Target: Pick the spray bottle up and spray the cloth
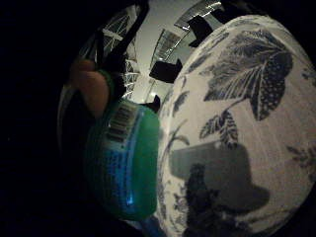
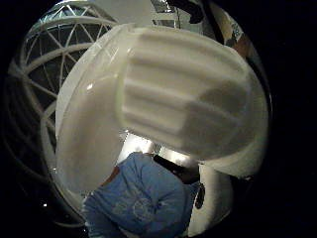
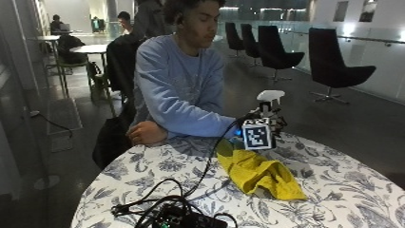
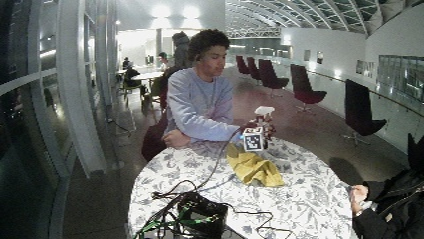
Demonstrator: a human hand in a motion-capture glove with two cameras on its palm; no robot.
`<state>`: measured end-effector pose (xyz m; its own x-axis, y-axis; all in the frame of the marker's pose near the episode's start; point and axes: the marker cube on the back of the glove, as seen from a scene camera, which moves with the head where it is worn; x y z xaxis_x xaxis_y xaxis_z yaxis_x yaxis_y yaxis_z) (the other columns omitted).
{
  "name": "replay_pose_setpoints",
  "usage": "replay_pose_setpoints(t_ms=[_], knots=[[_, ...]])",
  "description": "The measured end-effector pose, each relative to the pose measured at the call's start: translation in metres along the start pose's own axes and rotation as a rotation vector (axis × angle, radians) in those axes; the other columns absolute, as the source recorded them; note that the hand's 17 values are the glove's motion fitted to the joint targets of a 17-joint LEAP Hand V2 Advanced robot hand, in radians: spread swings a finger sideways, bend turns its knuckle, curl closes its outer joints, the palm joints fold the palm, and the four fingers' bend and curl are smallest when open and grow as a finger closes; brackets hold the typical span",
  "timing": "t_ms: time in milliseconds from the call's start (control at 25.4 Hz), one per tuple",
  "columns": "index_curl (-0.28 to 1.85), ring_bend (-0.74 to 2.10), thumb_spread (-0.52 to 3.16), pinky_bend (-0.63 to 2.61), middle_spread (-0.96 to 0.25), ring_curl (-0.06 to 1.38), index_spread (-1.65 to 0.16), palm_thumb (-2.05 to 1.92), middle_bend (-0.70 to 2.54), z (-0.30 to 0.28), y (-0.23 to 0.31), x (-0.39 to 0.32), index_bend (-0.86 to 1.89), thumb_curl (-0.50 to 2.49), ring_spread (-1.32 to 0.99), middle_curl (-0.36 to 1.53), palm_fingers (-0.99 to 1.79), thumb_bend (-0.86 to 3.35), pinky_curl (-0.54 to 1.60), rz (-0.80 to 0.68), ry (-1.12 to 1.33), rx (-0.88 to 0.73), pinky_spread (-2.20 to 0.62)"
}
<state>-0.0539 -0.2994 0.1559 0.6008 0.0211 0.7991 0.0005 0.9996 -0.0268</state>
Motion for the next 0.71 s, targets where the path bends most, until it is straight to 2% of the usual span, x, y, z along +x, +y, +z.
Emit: replay_pose_setpoints(t_ms=[118,237,355,473,710], knots=[[0.39,0.49,0.66,0.17,-0.07,0.39,-0.28,1.00,0.19,0.010,-0.003,-0.001,0.15,0.66,-0.04,0.47,1.00,-0.03,0.33,-0.002,-0.037,0.013,0.11],[0.39,0.47,0.70,0.16,-0.07,0.39,-0.28,0.97,0.21,0.015,0.003,0.006,0.14,0.65,-0.04,0.47,0.99,-0.04,0.32,0.011,0.005,-0.042,0.12],[0.36,0.40,0.77,0.18,-0.07,0.38,-0.31,0.92,0.23,0.008,0.015,0.004,0.08,0.62,-0.04,0.47,0.80,-0.05,0.33,0.041,0.020,-0.104,0.13],[0.34,0.35,0.81,0.22,-0.07,0.38,-0.34,0.89,0.27,-0.009,0.026,-0.006,0.04,0.60,-0.04,0.48,0.63,-0.05,0.35,0.052,0.031,-0.095,0.15],[0.26,0.36,0.87,0.24,-0.05,0.35,-0.38,0.86,0.28,-0.076,0.075,-0.039,0.04,0.56,-0.02,0.47,0.57,-0.04,0.34,0.038,0.106,-0.046,0.16]])
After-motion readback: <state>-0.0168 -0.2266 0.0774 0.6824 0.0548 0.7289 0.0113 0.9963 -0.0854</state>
